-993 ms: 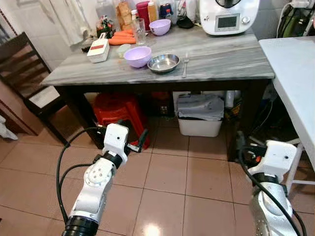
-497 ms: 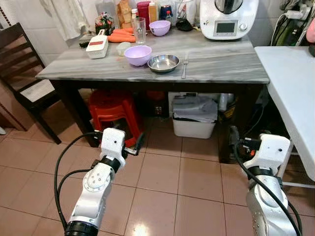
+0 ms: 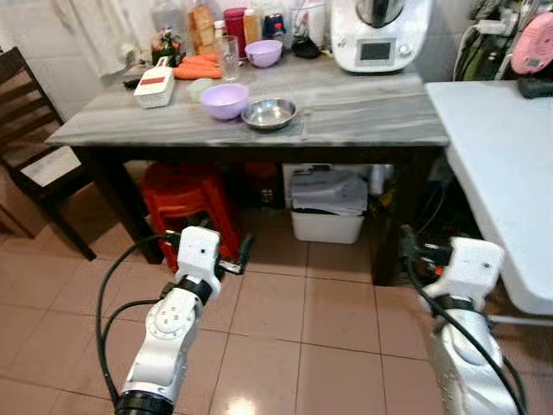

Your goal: Setting the table

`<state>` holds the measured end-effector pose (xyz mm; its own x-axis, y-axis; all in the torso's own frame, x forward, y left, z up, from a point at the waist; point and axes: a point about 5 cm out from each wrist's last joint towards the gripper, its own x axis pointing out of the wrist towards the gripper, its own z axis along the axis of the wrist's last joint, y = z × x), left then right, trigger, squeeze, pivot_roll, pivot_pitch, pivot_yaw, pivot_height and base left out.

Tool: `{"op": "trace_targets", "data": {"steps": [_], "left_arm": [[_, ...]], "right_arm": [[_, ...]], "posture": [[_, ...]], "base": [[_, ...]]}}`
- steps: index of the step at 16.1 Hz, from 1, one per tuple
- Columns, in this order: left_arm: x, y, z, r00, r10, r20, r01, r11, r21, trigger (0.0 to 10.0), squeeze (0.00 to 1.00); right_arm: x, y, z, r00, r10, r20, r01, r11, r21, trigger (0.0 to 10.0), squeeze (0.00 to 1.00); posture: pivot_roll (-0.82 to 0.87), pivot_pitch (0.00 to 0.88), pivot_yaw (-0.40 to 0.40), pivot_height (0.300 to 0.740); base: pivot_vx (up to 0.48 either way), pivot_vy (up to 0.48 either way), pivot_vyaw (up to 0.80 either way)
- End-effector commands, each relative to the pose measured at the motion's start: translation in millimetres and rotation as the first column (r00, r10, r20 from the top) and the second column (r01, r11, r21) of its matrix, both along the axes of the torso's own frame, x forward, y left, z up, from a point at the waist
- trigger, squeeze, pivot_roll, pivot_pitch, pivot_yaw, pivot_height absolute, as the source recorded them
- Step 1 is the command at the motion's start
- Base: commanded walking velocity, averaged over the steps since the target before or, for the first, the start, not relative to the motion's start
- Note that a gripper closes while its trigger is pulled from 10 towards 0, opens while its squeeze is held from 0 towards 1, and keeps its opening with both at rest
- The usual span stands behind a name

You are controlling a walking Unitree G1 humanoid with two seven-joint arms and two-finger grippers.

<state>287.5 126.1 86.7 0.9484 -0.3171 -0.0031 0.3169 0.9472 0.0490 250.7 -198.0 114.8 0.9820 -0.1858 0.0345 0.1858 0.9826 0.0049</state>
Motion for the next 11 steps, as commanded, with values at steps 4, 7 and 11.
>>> {"op": "trace_targets", "data": {"steps": [4,7,11], "left_arm": [[0.8,8.0,2.5,1.0,0.002,-0.005,-0.002,1.0,0.022,10.0,0.0],[0.6,7.3,-0.8,1.0,0.012,-0.02,-0.012,1.0,0.02,10.0,0.0],[3.4,-0.6,-6.6,0.999,0.031,-0.02,-0.031,0.999,0.009,10.0,0.0]], "right_arm": [[1.1,11.4,-8.1,1.0,0.008,-0.021,-0.008,0.999,0.038,10.0,0.0],[2.2,14.9,-8.8,0.999,0.029,-0.03,-0.028,0.999,0.033,10.0,0.0],[16.8,20.3,-5.8,0.992,0.108,-0.07,-0.108,0.994,0.004,10.0,0.0]], "posture": [[-0.06,0.0,0.109,0.74],[-0.06,0.0,0.085,0.74],[-0.06,0.0,-0.053,0.74]], "base": [[0.0,-0.064,0.0],[0.0,0.0,0.0],[0.0,0.0,0.0]]}}
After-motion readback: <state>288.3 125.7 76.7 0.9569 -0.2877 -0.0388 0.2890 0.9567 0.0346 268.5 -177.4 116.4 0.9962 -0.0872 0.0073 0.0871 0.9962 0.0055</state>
